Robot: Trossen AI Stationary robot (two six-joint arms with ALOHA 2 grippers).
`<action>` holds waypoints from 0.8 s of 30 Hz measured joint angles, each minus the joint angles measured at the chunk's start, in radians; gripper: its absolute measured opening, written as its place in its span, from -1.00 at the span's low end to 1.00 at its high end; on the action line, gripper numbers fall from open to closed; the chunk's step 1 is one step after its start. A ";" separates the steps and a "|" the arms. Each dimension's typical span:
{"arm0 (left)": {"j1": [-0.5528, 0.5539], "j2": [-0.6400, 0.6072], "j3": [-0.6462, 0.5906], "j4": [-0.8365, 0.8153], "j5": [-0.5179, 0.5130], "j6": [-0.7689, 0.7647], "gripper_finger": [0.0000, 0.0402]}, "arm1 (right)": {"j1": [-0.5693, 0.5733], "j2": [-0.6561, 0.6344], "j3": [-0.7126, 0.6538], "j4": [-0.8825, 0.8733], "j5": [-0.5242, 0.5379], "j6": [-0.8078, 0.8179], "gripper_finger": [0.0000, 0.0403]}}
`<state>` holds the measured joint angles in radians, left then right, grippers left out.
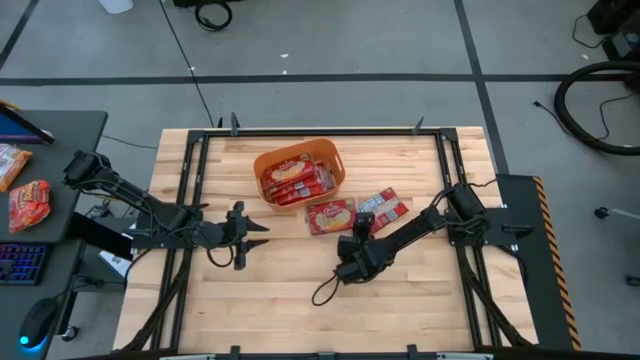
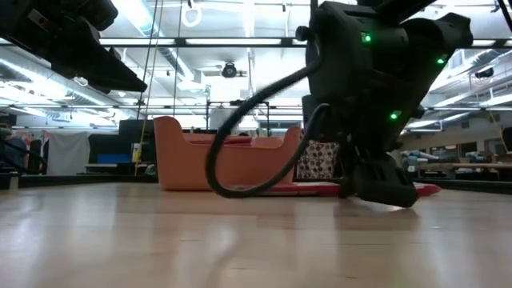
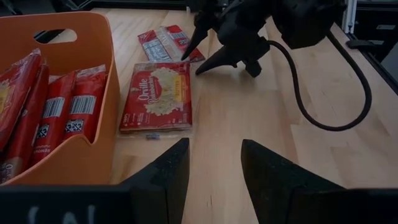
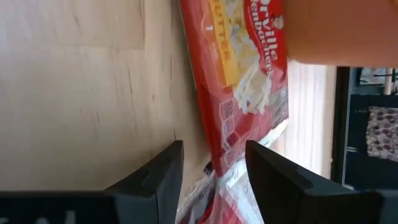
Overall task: Sort popcorn bags into baskets
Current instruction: Put the popcorn bag into the orange bin
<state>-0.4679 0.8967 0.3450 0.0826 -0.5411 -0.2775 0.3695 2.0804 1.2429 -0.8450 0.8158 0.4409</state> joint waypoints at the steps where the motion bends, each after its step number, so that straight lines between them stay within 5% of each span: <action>1: 0.000 0.000 0.000 0.001 0.000 0.000 -0.25 | -0.002 0.000 0.000 -0.014 -0.013 0.006 -0.12; 12: 0.000 0.000 0.000 0.001 0.000 0.000 -0.25 | -0.047 0.000 0.001 -0.001 -0.008 -0.075 -0.14; 24: 0.000 0.000 0.000 -0.003 0.000 0.000 -0.25 | -0.151 -0.001 0.001 0.246 0.030 -0.242 -0.15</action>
<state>-0.4679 0.8967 0.3450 0.0797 -0.5410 -0.2775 0.2180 2.0792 1.2438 -0.5987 0.8454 0.1992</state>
